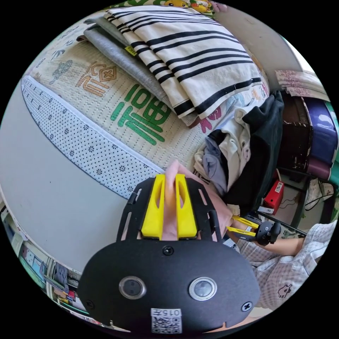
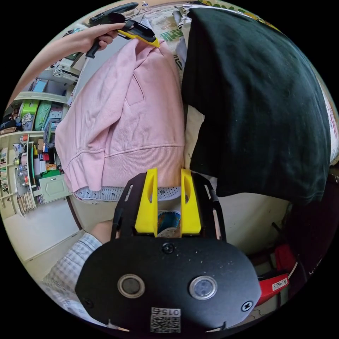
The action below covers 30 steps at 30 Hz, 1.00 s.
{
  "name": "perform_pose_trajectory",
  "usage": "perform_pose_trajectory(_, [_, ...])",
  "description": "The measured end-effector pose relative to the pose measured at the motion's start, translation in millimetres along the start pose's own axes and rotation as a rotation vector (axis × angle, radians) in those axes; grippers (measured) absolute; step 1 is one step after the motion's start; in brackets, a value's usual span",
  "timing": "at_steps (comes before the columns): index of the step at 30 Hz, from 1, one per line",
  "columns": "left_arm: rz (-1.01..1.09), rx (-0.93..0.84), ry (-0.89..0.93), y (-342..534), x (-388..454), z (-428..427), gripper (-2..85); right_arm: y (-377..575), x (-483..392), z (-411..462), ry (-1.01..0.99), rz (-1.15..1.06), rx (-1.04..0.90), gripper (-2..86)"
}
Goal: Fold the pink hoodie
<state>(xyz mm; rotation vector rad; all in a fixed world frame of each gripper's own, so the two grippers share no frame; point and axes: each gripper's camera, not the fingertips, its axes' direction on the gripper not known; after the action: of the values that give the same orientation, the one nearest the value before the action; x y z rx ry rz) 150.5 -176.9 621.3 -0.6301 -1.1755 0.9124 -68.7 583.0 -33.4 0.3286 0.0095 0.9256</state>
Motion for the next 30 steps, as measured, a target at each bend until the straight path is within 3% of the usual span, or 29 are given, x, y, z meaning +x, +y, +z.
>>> perform_pose_trajectory(2, [0.035,0.017,-0.016,2.6,7.5,-7.4,5.1,4.9,7.6,-17.8,0.051,0.012,0.071,7.8])
perform_pose_trajectory(12, [0.015,0.124,0.104,26.8,3.3,-27.3,4.9,-19.9,25.9,3.5,-0.064,-0.024,-0.008,3.8])
perform_pose_trajectory(18, [0.108,0.257,0.092,55.0,30.7,-80.4,4.2,-14.5,50.0,-82.9,-0.174,-0.058,0.07,1.2])
perform_pose_trajectory(21, [0.151,0.445,0.225,82.7,38.7,-126.5,4.1,-17.2,55.5,-141.7,-0.114,-0.104,0.115,0.8])
perform_pose_trajectory(25, [0.19,0.671,0.323,148.5,39.6,-182.3,4.2,-18.3,0.9,-206.5,-0.199,-0.388,0.162,0.9])
perform_pose_trajectory(30, [0.027,0.776,0.37,274.4,-2.6,-185.5,4.2,-38.7,-116.2,-136.4,-0.432,-0.663,0.063,0.9])
